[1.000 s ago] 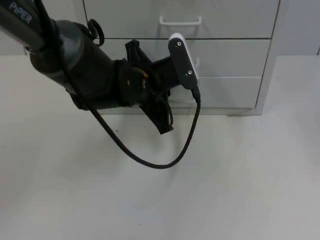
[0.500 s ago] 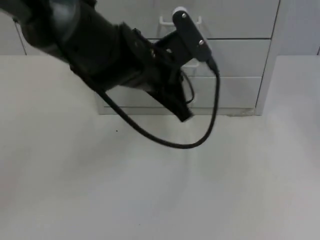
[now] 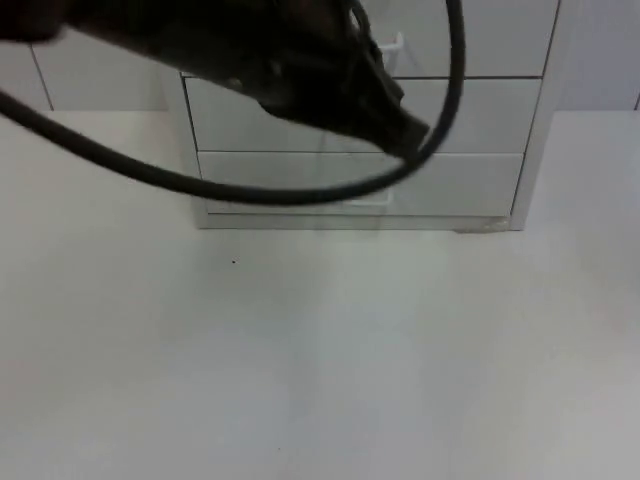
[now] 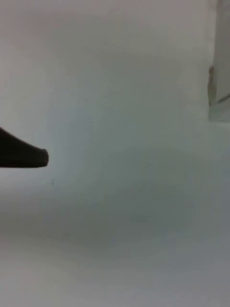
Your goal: Open the drawer with the left hand, place the block into the drawer with the right hand, then close the drawer with the left hand.
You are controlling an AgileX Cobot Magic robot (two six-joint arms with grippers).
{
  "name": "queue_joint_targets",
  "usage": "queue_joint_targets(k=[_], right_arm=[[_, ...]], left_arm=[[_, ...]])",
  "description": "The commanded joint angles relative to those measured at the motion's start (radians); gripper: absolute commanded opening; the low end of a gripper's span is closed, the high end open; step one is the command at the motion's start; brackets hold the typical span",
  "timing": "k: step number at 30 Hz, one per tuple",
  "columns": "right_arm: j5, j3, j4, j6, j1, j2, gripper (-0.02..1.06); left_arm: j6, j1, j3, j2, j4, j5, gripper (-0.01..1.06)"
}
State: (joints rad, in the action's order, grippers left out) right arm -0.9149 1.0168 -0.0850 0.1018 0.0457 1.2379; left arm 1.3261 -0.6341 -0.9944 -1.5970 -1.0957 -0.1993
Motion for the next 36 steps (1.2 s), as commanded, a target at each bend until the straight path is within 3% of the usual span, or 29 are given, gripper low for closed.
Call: queue_joint_targets(k=[1,8,10,12,15,19,27,36], right_arm=[[0.018,-0.002,-0.014,0.022,0.038,-0.011,0.78],[0.075,-0.002,0.026,0.047,0.169,-0.118,0.78],[0.075,-0.002,0.027,0.047,0.172,-0.136,0.78],[0.089,-0.002,0.024,0.045,0.177,-0.234,0.78],[0.087,-0.002,0.022,0.045,0.177,-0.361,0.78],[0.062,-0.002,0.022,0.045,0.177,-0.486,0.78],[-0.012,-0.007,0.022,0.045,0.177,-0.705,0.78],[-0.035,-0.162,0.015,0.038,0.177,-0.928,0.78]], left_arm=[[-0.079,0.009,0.030,0.093,0.029,-0.084,0.00],[-0.400,0.009,0.041,0.260,0.325,-0.204,0.00],[-0.451,0.009,0.041,0.286,0.388,-0.229,0.00],[-0.617,0.009,0.041,0.342,0.532,-0.275,0.00],[-0.759,0.009,0.041,0.407,0.679,-0.328,0.00],[-0.843,0.009,0.041,0.476,0.765,-0.396,0.00],[-0.877,0.009,0.043,0.611,0.767,-0.478,0.00],[-0.886,0.009,0.043,0.772,0.774,-0.556,0.00]])
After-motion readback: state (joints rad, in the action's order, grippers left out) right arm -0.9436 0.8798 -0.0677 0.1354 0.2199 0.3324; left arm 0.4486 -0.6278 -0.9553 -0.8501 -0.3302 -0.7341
